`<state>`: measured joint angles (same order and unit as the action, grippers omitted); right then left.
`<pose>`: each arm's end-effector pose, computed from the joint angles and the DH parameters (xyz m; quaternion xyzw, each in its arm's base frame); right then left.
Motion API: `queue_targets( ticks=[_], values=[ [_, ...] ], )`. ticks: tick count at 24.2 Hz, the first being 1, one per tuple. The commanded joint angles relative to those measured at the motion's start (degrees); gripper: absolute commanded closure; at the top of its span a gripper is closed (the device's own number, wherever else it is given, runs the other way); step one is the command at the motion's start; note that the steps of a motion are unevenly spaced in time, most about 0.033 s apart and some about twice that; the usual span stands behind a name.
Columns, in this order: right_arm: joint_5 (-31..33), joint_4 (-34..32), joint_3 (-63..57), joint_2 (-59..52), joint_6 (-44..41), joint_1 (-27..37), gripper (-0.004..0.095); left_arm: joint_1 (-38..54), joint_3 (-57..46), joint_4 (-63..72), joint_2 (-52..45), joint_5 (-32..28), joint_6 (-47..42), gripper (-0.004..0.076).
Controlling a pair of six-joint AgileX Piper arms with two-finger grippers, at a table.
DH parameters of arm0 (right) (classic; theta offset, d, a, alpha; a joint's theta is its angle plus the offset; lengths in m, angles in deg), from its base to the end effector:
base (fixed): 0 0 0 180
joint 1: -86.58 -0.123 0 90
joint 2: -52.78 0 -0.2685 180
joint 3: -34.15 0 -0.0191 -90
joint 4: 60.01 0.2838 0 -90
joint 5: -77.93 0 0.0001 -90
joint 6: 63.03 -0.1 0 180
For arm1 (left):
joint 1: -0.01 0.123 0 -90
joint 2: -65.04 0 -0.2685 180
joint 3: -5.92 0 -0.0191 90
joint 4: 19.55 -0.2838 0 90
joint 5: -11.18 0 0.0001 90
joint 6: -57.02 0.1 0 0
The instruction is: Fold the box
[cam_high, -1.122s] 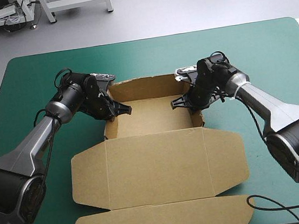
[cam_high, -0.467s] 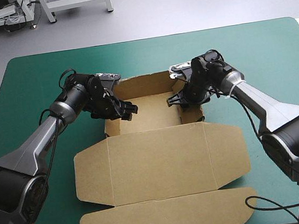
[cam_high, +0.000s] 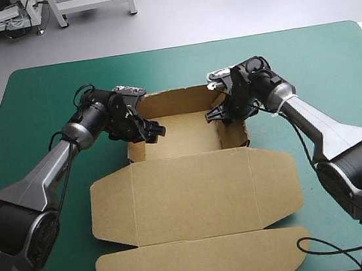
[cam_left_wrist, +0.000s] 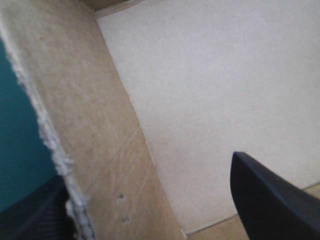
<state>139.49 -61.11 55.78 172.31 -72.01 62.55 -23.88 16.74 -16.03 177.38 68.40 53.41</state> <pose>0.4127 0.1821 0.2429 -0.1318 0.9751 0.0419 0.1735 0.3821 -0.1749 0.2403 0.1616 0.9691 -0.0715 0.1723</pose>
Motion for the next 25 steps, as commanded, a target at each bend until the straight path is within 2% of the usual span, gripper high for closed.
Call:
queue_targets(
  ticks=[1,5,9,12,15,19,22,25],
  values=[
    [-1.46,-0.74,2.77,-3.16,-0.1,-0.07,0.0435,-0.12,1.47,-0.4,-2.75,-2.13,-0.49,0.0176],
    [-0.63,-1.08,6.45,-3.16,-0.1,-0.07,0.0435,0.67,1.52,-0.25,-2.97,-2.42,-0.49,0.0176],
    [3.72,-3.97,12.09,-3.16,-0.1,-0.07,0.0435,0.67,3.25,-2.62,-4.22,-2.54,-0.49,0.0176],
    [10.03,-5.89,19.22,-3.16,1.06,-0.07,0.0435,0.67,9.83,-4.87,-5.63,0.14,-0.49,0.0176],
    [10.03,-4.68,22.9,-4.87,1.2,-0.07,0.0435,0.67,16.16,-5.67,-7.34,3.11,-0.39,0.0176],
    [10.03,-6.49,23.93,-8.64,1.2,-0.07,0.0435,0.67,23.46,-6.07,-10.7,6.52,-0.25,0.0189],
    [10.03,-7.53,23.93,-11.0,-1.21,-0.07,0.0435,0.67,27.42,-6.57,-13.18,8.9,-0.25,0.0281],
    [10.03,-9.01,23.93,-12.99,-3.76,-0.07,0.0435,0.67,31.07,-7.78,-15.87,12.4,0.06,0.0467]
  ],
)
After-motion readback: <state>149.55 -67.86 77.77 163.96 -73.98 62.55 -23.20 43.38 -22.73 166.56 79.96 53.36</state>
